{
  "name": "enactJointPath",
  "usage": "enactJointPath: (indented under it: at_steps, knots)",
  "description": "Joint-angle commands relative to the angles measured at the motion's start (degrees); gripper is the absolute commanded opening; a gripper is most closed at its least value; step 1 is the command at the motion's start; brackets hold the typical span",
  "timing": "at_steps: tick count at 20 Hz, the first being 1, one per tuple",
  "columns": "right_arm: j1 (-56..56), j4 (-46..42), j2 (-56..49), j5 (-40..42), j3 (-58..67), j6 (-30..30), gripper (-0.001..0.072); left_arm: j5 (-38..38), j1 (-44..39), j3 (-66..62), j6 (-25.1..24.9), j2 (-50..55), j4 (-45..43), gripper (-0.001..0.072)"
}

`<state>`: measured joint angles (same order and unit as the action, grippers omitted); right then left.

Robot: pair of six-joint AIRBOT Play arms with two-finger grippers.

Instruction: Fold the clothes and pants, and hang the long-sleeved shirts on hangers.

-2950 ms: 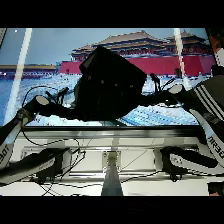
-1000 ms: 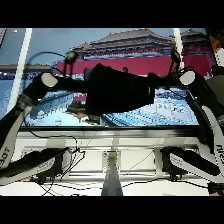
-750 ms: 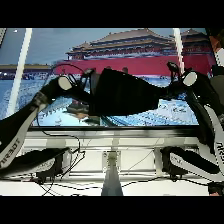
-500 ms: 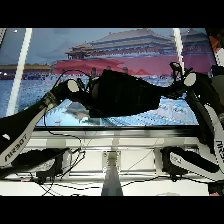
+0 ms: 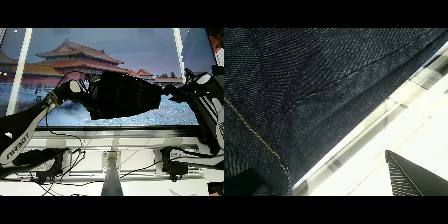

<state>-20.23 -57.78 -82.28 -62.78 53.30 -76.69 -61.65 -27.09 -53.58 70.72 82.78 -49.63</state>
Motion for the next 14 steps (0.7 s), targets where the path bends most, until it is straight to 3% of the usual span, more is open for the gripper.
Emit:
enactJointPath:
  at_steps: [1, 6, 7, 9, 11, 14]
  knots:
    - [-3.85, 15.43, -5.53, -4.90, 0.02, 10.99, 0.0683, 2.27, 0.00, 0.02, 0.00, 0.07, 0.00, 0.0688]
    - [3.28, 20.44, -12.85, -4.81, 0.02, 18.67, 0.0682, 2.82, 0.00, 0.02, 0.00, 0.07, -0.04, 0.0688]
    - [5.03, 21.66, -13.57, -4.48, 0.02, 21.22, 0.0651, 3.21, 0.00, 0.02, 0.00, 0.07, -0.04, 0.0688]
    - [8.63, 22.21, -13.60, -1.75, 0.04, 25.22, 0.0441, 4.55, 0.17, 0.00, -0.02, 0.04, -0.04, 0.0688]
    - [11.26, 22.40, -13.55, -0.72, 1.11, 26.05, 0.0116, 5.05, 1.55, -0.17, 0.00, -0.09, -0.02, 0.0688]
    - [12.44, 22.49, -11.85, -2.60, 5.68, 25.97, 0.0046, 3.37, 6.27, -2.91, -0.02, -1.14, -0.04, 0.0688]
